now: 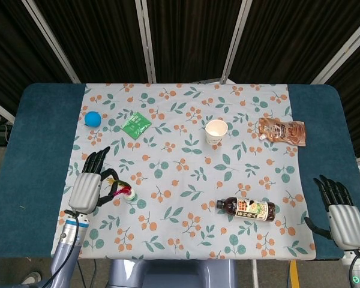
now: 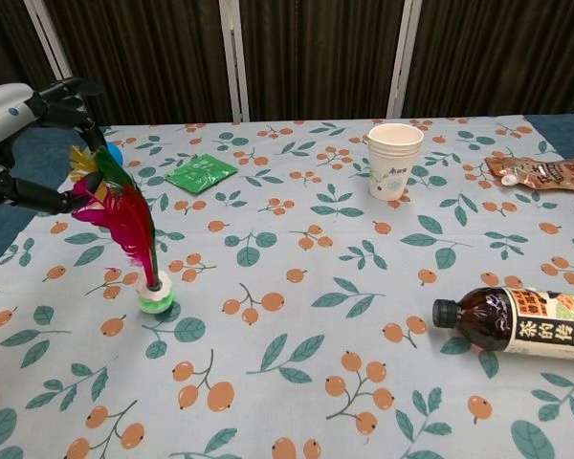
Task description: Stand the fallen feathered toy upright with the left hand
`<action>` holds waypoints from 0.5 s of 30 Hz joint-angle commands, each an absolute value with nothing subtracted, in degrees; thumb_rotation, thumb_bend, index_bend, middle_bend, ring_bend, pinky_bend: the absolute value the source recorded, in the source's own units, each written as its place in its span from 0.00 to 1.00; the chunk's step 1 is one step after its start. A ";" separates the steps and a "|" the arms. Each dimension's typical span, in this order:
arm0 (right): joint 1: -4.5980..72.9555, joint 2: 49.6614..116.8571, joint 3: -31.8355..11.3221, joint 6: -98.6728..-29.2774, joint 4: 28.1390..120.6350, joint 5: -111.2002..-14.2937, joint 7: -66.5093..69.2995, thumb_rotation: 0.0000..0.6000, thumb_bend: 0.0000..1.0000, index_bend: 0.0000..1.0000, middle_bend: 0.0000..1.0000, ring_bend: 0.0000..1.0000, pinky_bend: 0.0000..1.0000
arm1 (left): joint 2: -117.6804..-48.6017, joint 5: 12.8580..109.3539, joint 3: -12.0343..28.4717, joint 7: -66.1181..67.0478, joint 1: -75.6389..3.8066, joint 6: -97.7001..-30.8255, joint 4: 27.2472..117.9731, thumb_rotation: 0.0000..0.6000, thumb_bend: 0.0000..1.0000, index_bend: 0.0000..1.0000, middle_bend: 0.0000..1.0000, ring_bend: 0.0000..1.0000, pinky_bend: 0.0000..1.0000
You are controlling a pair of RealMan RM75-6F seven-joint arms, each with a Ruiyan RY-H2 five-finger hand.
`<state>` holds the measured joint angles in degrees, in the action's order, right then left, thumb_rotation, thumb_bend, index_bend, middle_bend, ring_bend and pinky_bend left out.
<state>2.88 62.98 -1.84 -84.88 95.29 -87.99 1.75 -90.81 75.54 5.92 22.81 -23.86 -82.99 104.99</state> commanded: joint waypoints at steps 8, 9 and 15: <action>2.86 62.89 -1.85 -84.78 95.46 -87.80 1.81 1.00 0.16 0.03 0.00 0.00 0.00 | -90.14 75.84 4.69 23.25 -23.01 -81.77 105.10 1.00 0.58 0.50 0.00 0.00 0.00; 2.87 62.90 -1.85 -84.78 95.45 -87.82 1.79 1.00 0.16 0.03 0.00 0.00 0.00 | -89.81 75.97 4.45 23.38 -22.96 -81.48 105.35 1.00 0.56 0.44 0.00 0.00 0.00; 2.87 62.91 -1.82 -84.73 95.48 -87.79 1.75 1.00 0.16 0.03 0.00 0.00 0.00 | -87.76 78.07 3.63 23.42 -22.58 -81.28 107.16 1.00 0.42 0.18 0.00 0.00 0.00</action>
<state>2.87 62.91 -1.82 -84.74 95.48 -87.79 1.75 -88.11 77.76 3.81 23.38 -22.71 -81.26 106.81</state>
